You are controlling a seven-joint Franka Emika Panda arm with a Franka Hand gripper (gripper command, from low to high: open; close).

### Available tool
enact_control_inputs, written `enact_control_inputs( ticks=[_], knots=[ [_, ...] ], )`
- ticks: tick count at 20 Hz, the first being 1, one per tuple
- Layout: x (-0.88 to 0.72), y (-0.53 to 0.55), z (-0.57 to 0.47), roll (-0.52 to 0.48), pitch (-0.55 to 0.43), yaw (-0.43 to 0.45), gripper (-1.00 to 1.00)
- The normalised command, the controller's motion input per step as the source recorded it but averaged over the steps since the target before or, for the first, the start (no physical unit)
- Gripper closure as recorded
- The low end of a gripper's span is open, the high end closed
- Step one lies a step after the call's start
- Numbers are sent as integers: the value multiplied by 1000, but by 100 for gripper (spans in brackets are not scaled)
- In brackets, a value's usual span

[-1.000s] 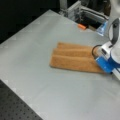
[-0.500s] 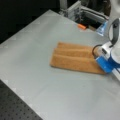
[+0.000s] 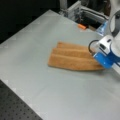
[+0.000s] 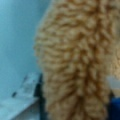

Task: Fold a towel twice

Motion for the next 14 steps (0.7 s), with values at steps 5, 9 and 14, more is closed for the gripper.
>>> enact_control_inputs(
  ticks=[5,9,14],
  knots=[
    [383,-304,254,133,201,132,100],
    [310,-340,257,169,246,93,100],
    [233,-605,327,132,283,65,100]
  ],
)
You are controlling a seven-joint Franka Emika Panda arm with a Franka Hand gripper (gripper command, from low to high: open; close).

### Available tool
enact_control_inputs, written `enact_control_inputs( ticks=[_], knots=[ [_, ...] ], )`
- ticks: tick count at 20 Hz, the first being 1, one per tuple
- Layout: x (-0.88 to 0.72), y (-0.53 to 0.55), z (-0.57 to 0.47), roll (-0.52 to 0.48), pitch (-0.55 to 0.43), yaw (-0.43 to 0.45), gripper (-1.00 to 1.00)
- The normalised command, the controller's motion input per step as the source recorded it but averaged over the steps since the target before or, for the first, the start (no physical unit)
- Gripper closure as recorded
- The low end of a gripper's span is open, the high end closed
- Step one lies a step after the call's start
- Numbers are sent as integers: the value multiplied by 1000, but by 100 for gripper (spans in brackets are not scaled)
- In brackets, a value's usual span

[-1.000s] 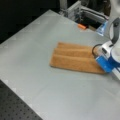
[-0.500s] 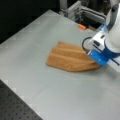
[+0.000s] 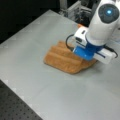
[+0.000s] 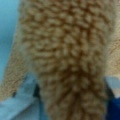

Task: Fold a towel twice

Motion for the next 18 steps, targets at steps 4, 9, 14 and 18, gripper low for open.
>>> enact_control_inputs(
  ticks=[4,9,14,18],
  knots=[
    [196,-599,271,92,237,51,100],
    [218,-400,120,98,176,50,100],
    [324,-288,-27,98,98,56,100],
    [359,-254,-22,99,71,79,100]
  ],
)
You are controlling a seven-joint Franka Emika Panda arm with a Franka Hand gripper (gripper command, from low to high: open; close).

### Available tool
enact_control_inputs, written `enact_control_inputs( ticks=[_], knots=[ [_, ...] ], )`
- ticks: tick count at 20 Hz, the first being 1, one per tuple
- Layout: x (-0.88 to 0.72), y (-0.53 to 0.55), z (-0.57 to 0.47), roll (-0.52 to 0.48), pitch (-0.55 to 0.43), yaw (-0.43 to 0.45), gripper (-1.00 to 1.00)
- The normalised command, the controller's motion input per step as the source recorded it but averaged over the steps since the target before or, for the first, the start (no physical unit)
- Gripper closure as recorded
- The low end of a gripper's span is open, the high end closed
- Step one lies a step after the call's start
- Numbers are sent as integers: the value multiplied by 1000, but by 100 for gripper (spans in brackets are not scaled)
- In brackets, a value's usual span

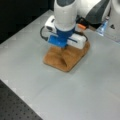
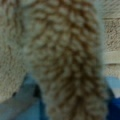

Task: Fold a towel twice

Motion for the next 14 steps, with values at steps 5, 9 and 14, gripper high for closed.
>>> enact_control_inputs(
  ticks=[5,9,14],
  knots=[
    [371,-237,-42,127,42,85,100],
    [353,-247,-31,152,44,44,100],
    [376,-246,-18,182,26,-5,100]
  ],
)
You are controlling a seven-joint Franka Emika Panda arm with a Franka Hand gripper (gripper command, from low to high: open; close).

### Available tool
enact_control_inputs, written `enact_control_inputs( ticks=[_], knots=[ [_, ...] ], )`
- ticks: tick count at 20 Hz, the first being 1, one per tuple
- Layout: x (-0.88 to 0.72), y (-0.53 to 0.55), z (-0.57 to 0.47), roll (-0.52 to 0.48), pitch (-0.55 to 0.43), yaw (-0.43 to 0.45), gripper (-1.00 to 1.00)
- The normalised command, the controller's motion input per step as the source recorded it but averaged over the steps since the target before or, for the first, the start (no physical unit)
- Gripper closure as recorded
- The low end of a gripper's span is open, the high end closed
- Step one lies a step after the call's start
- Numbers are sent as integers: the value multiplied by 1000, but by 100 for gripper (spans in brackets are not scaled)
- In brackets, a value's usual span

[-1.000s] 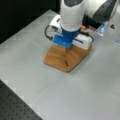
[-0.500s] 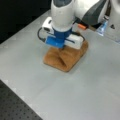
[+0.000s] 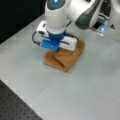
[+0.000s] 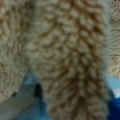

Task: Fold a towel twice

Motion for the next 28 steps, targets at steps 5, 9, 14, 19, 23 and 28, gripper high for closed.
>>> enact_control_inputs(
  ticks=[5,9,14,19,23,28],
  knots=[
    [352,-198,-46,214,3,-59,100],
    [298,-123,-112,260,-32,-119,100],
    [246,-69,-174,239,-53,-193,100],
    [191,-34,-113,217,-41,-221,100],
    [189,-89,-40,162,-19,-124,100],
    [192,-175,-23,146,5,-67,100]
  ],
)
